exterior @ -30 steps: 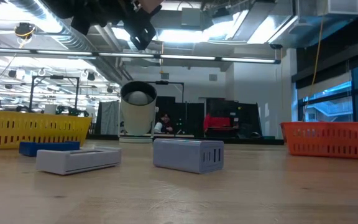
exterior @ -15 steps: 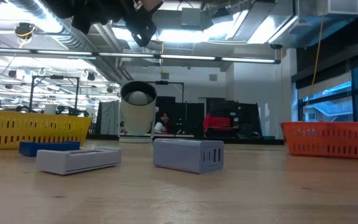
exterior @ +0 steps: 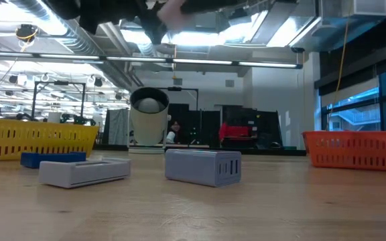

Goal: Pick & Place Office items
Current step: Put the pink charger adapter into the orange basket

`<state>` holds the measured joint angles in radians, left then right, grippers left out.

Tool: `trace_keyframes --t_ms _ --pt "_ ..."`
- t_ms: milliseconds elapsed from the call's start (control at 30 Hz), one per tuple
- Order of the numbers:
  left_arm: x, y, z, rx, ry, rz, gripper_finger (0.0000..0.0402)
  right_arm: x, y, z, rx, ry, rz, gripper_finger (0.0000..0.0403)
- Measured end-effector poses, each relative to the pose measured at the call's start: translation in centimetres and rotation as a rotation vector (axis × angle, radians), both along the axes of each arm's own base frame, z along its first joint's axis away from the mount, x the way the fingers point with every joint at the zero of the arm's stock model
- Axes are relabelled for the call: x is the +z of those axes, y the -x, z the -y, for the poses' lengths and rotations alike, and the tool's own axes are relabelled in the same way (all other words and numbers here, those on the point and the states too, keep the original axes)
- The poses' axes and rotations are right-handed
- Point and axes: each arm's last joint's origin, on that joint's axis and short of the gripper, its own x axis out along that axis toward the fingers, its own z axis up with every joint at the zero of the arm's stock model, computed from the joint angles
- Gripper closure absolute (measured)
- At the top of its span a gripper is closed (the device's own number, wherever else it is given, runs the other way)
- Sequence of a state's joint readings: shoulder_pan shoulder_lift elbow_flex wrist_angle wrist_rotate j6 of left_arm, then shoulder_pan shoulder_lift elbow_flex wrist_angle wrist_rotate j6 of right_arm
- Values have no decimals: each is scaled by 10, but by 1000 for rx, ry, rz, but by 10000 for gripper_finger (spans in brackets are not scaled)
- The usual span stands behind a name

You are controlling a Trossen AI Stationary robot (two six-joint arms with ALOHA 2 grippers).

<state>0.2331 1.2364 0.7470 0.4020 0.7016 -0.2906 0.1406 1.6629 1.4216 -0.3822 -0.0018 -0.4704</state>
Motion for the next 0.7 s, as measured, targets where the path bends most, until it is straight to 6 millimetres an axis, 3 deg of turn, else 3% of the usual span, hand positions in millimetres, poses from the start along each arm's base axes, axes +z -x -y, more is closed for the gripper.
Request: trace_keyframes --t_ms 233,367,500,600,700 --pt "32 28 0 -16 -93 164 171 49 39 10 -56 -46 94 282" --pt "57 57 8 -13 -169 285 171 85 83 22 -121 -121 147 282" --pt "68 86 14 58 -230 307 171 110 133 30 -186 -218 145 282" --pt "70 103 18 112 -275 295 171 115 167 33 -205 -278 176 282" --pt "71 115 24 102 -303 292 171 100 197 36 -253 -335 179 282"
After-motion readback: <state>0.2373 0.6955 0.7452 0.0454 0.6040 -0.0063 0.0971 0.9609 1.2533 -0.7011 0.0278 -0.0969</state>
